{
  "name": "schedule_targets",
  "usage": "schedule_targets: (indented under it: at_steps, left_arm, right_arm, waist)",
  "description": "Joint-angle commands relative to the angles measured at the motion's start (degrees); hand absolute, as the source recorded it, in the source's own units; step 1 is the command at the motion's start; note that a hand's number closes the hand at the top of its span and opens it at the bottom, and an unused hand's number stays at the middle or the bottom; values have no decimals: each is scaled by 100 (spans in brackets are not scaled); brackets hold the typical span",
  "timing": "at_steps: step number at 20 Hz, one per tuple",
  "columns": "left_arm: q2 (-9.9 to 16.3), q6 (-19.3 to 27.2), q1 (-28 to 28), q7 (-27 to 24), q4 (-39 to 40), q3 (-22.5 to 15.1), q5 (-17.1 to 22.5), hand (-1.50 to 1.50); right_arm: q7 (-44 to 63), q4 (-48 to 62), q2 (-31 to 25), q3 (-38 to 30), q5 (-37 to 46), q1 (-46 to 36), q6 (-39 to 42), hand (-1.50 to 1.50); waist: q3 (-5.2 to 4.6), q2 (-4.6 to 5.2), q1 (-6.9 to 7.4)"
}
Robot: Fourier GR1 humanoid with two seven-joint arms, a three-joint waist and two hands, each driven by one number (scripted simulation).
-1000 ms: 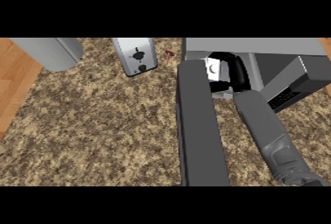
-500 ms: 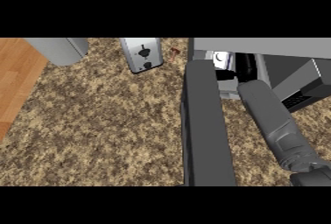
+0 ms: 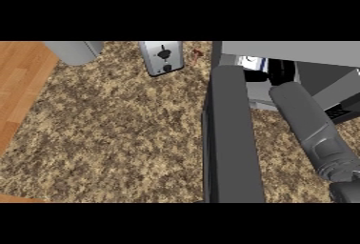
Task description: Pick up the milk, place it into the microwave and close the microwave
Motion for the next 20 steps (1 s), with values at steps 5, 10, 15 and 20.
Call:
schedule_targets:
  at_steps: [5,10,15,20]
  left_arm:
    - [50,3,-140,-85,88,30,-141,-150]
    - [99,82,-334,-60,309,-25,-434,-150]
    - [142,-140,-392,-24,369,-294,-476,-150]
    - [236,-292,-494,-132,519,-348,-581,-150]
  right_arm:
    - [1085,773,-553,120,346,206,-1389,-150]
    - [547,439,-280,220,391,-26,-821,-150]
    - [355,401,-89,175,344,-40,-590,-150]
    - [60,357,-23,78,231,-97,-52,-150]
  waist:
    - [-23,110,106]
    - [22,91,105]
    - [23,84,105]
    - [19,61,87]
